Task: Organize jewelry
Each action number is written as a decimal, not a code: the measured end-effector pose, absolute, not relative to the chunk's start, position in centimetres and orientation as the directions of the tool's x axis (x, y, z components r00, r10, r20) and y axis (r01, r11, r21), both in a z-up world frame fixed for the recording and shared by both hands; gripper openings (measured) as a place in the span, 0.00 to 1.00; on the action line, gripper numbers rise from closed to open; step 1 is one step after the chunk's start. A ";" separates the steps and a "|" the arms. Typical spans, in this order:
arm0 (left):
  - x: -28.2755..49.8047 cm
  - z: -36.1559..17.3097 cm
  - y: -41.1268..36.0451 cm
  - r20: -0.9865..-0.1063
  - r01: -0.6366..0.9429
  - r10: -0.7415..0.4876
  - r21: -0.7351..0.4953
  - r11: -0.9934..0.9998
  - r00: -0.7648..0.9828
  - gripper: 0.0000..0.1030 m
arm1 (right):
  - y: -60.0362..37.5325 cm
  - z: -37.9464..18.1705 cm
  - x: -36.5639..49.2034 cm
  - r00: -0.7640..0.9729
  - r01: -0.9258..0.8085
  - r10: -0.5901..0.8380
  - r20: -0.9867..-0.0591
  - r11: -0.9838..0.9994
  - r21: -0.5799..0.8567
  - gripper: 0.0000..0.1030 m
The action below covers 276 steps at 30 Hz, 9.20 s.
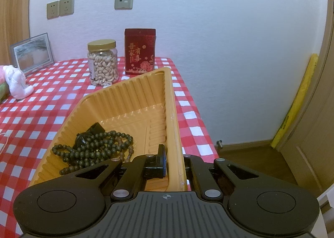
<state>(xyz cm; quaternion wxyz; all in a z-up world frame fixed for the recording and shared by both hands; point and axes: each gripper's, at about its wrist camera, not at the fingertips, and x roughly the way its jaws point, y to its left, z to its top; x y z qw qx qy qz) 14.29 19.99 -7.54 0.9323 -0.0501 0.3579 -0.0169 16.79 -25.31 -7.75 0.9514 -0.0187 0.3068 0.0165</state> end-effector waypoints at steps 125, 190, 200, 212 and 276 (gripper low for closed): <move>13.0 -3.4 4.5 -0.702 -0.175 0.104 -0.030 0.984 0.704 0.69 | -28.2 -11.8 23.1 0.737 -0.224 0.328 -0.591 0.943 0.244 0.54; -2.5 -2.0 8.8 -0.791 0.018 -0.082 -0.089 0.996 0.606 0.86 | -13.1 -2.1 -0.6 0.535 -0.200 0.323 -0.780 0.946 0.255 0.78; -2.4 -1.8 8.7 -0.788 0.020 -0.083 -0.089 0.996 0.610 0.86 | -12.8 -1.9 -0.4 0.536 -0.213 0.326 -0.779 0.945 0.249 0.78; -2.3 -1.8 8.6 -0.789 0.019 -0.084 -0.091 0.996 0.609 0.86 | -12.7 -2.0 -0.3 0.536 -0.213 0.324 -0.779 0.945 0.247 0.78; -1.4 -1.6 7.4 -0.786 0.020 -0.084 -0.091 0.996 0.612 0.86 | -12.9 -1.7 0.7 0.539 -0.211 0.323 -0.778 0.946 0.246 0.78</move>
